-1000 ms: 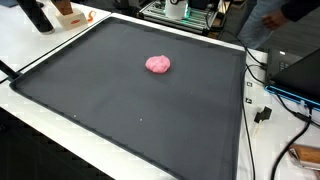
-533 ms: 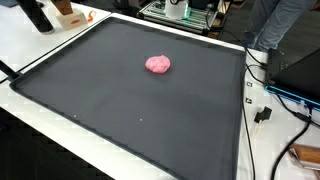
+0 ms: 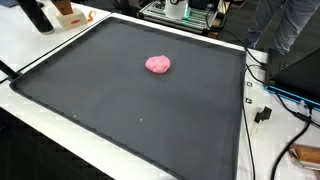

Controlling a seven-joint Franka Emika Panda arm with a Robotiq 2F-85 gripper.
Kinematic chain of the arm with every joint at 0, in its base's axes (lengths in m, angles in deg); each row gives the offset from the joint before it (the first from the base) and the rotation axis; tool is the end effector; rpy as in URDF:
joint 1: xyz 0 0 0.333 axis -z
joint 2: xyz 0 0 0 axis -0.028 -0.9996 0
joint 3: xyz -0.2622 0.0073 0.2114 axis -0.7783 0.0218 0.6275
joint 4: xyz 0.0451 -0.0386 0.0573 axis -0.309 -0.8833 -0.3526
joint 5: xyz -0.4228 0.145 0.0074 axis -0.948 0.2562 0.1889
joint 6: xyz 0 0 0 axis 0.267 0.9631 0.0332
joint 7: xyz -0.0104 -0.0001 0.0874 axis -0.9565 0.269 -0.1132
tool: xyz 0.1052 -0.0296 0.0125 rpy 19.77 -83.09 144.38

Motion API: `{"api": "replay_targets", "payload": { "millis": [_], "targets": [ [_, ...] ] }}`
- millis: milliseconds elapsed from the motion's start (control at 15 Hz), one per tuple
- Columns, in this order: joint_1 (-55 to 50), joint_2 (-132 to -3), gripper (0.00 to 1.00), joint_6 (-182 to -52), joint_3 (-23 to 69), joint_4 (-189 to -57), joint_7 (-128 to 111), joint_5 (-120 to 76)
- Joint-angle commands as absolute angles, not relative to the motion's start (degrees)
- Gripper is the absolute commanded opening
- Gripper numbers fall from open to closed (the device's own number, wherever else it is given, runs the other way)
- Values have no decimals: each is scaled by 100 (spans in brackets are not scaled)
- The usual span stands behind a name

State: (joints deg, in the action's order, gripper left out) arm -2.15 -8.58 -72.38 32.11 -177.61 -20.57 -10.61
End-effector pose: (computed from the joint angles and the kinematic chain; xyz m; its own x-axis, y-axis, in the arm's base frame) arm 0.3336 0.0507 0.4765 0.9366 -0.2234 -0.2699 -0.2338 -0.9723 -0.0066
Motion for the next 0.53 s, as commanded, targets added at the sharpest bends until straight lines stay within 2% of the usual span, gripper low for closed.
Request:
{"api": "replay_targets", "payload": {
  "millis": [0,67,133,467],
  "targets": [
    [-154,-858,50,-7225,3258,-17753,-2024,-1038],
    [-154,-858,50,-7225,3258,-17753,-2024,-1038],
    [-154,-858,25,-7225,3258,-17753,-2024,-1039],
    [-183,-1332,25,-8067,2746,-17541,-1392,-475]
  ]
}}
